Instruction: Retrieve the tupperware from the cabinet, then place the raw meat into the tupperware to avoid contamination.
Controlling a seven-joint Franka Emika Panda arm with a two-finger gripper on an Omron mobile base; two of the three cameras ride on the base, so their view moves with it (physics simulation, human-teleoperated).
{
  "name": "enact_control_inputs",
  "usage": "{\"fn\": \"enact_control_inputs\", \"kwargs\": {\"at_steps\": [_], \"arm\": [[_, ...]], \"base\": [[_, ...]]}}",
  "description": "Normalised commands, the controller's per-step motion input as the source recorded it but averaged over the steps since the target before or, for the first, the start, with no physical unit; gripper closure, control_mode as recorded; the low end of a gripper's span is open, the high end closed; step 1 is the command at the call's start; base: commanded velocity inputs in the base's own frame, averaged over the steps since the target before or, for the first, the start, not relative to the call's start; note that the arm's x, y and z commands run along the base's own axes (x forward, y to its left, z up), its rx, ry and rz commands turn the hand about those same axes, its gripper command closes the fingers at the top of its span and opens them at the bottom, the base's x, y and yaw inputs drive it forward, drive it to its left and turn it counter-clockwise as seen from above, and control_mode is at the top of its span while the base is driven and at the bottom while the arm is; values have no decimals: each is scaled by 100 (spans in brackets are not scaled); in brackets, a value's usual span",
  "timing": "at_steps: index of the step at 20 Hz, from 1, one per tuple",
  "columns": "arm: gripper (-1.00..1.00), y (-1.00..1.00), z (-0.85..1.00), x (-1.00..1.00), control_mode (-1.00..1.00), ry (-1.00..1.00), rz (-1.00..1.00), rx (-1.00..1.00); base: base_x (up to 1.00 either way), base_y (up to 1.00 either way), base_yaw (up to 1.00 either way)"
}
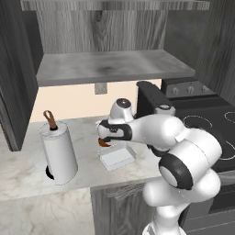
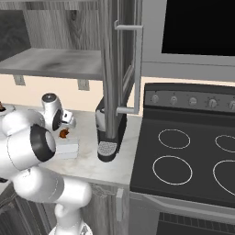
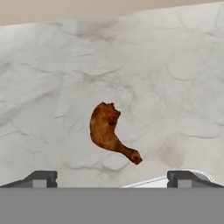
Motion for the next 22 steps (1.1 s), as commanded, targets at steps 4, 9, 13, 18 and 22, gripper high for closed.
{"fn": "enact_control_inputs", "kwargs": {"at_steps": [4,9,13,18,22], "arm": [[-100,0,-22,15,-100,1,2,-3],[-100,2,-19,14,-100,2,0,-3],[-100,8,-20,14,-100,2,0,-2],[-100,14,-19,21,-100,2,0,-1],[-100,13,-19,22,-100,1,0,0]], "base": [[0,0,0],[0,0,0],[0,0,0],[0,0,0],[0,0,0]]}}
